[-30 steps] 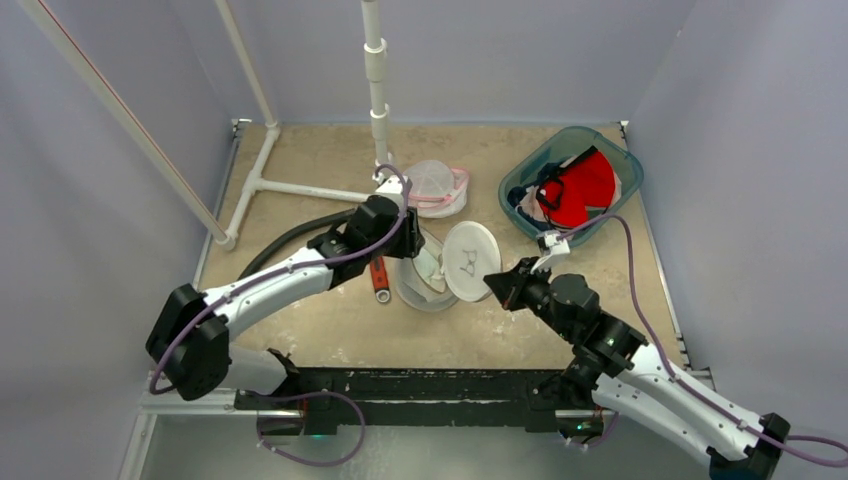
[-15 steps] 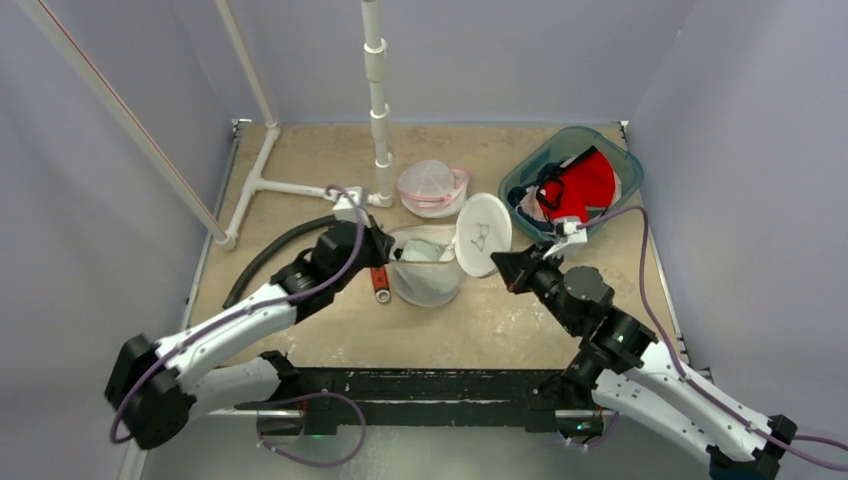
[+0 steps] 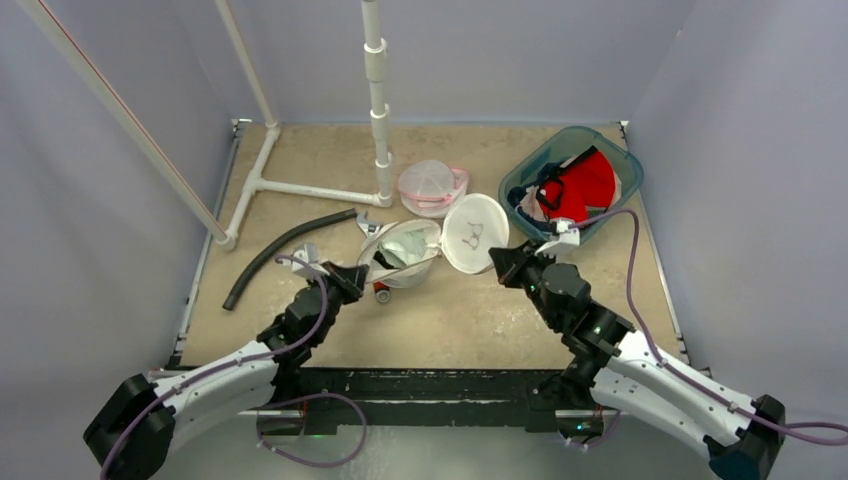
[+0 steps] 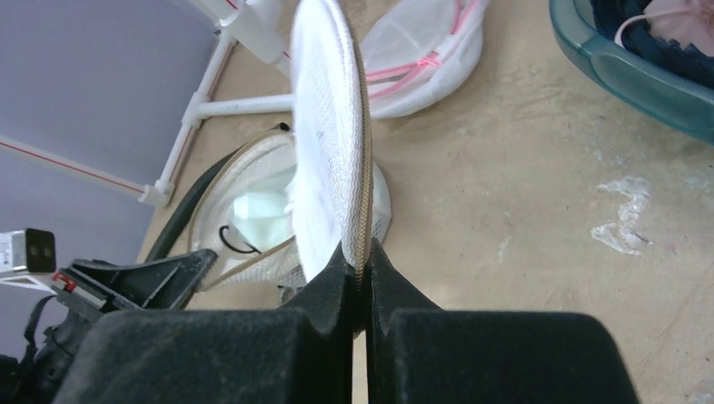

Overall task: Unzip the laundry bag and remove the bra
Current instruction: Open the laundry bag at the center of the board.

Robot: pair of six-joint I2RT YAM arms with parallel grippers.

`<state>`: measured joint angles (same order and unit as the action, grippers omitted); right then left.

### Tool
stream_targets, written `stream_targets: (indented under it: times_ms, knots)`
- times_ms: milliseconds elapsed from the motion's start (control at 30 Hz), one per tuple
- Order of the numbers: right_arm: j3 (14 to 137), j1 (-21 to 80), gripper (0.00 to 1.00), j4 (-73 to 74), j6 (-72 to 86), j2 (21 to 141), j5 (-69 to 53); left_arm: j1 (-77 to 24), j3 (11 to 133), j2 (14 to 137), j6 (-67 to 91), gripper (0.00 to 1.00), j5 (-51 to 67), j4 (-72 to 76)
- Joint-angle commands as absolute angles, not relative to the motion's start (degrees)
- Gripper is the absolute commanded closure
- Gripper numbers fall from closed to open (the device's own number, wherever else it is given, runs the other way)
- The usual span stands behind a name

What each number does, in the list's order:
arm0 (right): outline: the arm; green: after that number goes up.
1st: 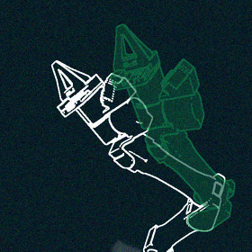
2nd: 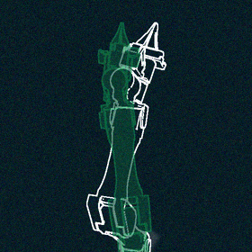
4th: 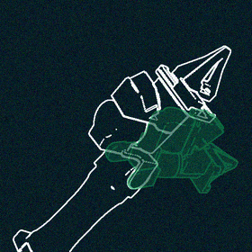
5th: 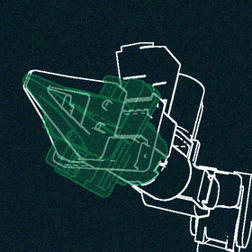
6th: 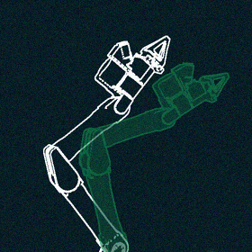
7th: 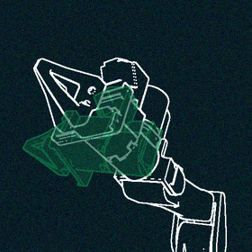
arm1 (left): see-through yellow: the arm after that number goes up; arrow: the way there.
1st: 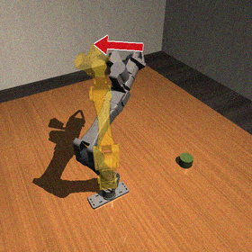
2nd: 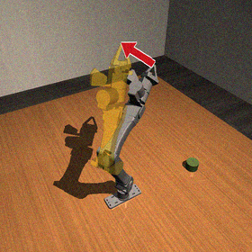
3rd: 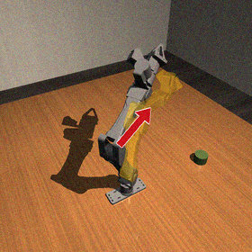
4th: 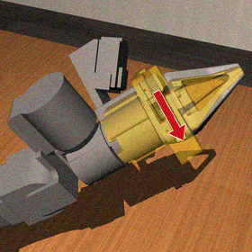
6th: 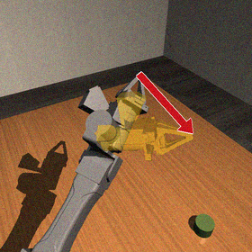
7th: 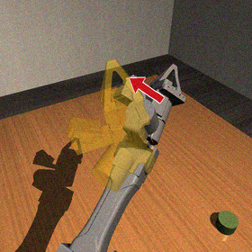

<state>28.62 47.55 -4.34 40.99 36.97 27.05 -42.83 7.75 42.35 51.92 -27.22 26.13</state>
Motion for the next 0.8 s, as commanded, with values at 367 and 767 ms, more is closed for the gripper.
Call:
stream_targets:
  times_ms: [367,767]
  knots:
    - [43.45,47.26,1.00,2.48,30.87,33.84,29.18,-44.91,13.07,48.44,55.23,1.00,-23.21,49.14]
    - [30.13,47.25,1.00,7.53,42.47,26.14,32.70,-51.05,3.43,57.05,58.76,1.00,-30.39,53.90]
